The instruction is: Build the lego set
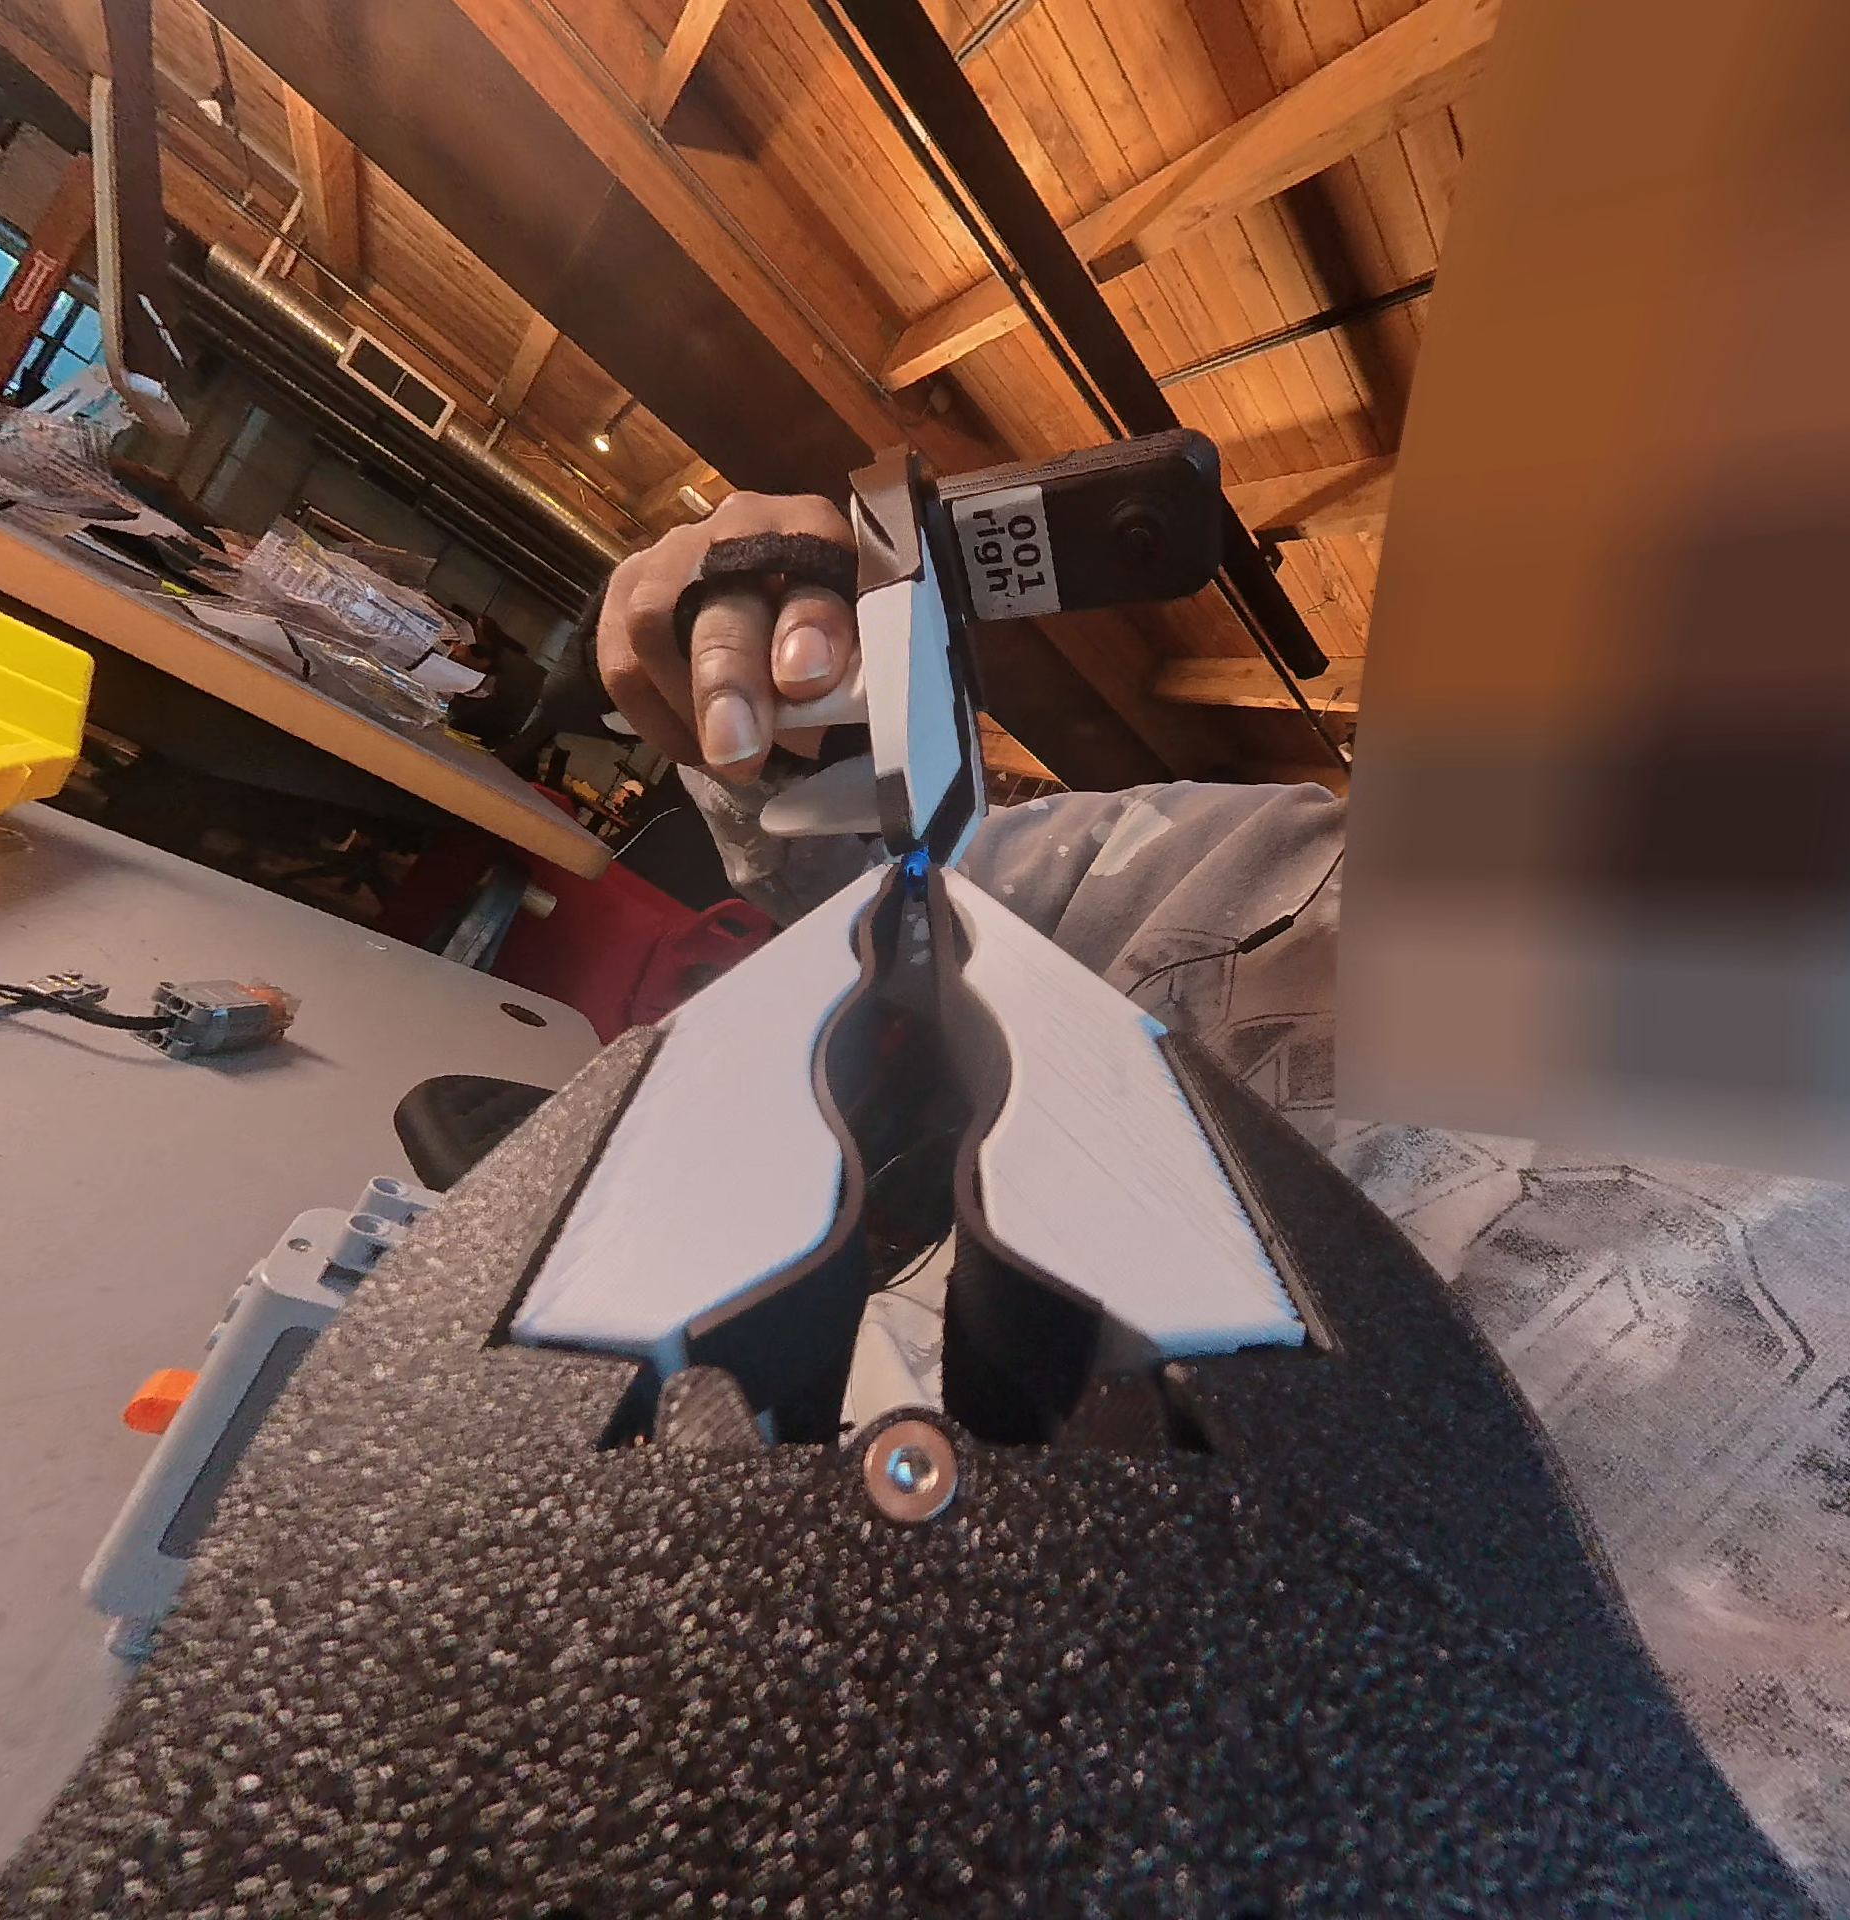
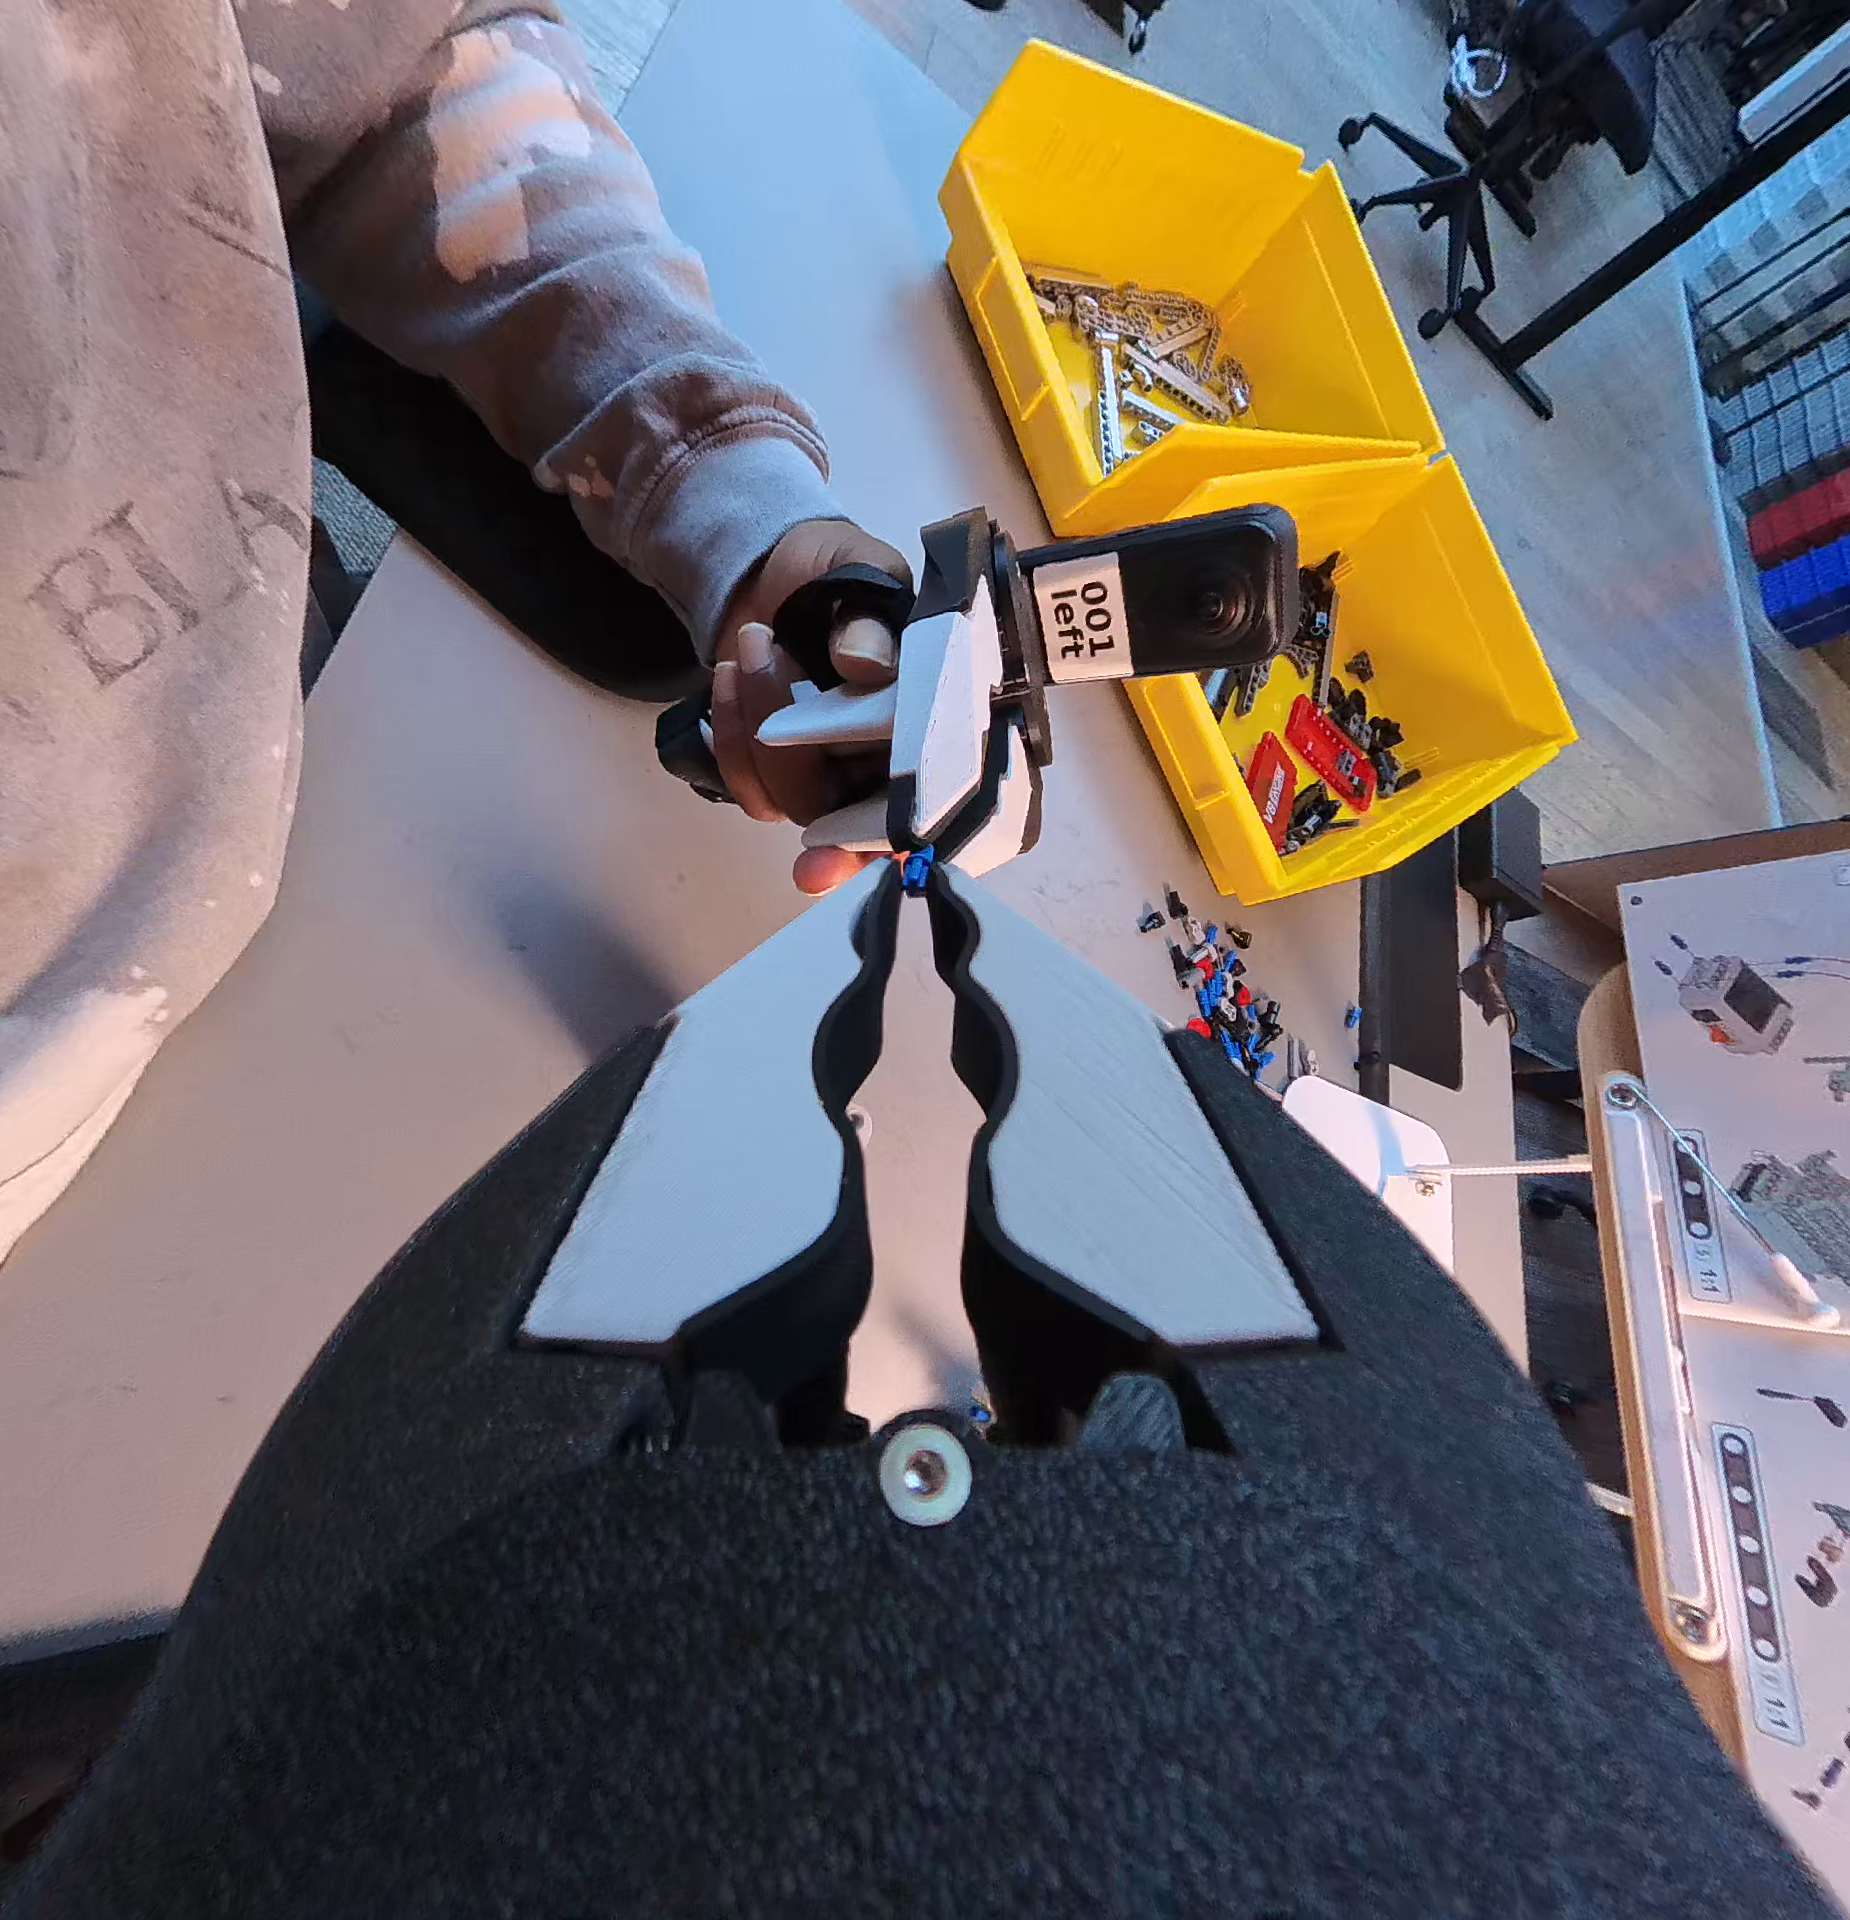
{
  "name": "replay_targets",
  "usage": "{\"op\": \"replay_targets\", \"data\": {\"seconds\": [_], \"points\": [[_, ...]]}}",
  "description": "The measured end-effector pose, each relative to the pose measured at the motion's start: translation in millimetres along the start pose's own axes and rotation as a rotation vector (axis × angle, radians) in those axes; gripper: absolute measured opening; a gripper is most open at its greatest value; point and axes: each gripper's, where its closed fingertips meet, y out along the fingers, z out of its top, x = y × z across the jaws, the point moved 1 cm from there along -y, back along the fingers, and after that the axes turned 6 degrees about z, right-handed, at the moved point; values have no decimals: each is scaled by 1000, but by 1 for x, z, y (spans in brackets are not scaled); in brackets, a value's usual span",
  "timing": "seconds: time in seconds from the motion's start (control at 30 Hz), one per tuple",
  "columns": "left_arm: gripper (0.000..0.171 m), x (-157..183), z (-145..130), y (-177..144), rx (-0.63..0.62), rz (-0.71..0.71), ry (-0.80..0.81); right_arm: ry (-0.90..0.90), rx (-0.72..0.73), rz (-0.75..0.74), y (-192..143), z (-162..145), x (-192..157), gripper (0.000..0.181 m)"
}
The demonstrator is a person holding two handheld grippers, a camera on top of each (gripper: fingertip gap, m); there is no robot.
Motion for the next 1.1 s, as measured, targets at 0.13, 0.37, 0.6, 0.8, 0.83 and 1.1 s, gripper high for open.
{"op": "replay_targets", "data": {"seconds": [0.13,0.37,0.6,0.8,0.83,1.1], "points": [[2,0,0,0,3,-5,-8,-7,-9,-4,-1,1,0,4],[4,-20,-1,-4,-45,164,111,86,-115,75,-1,-17,1,3],[64,-87,-47,-29,-494,611,546,191,-452,354,20,-93,-19,3],[78,-108,-73,-20,-602,654,602,190,-567,490,28,-104,-21,2],[78,-109,-74,-19,-615,657,625,188,-581,503,29,-104,-22,2],[61,-110,-83,-18,-658,633,640,164,-670,567,31,-106,-21,2]]}}
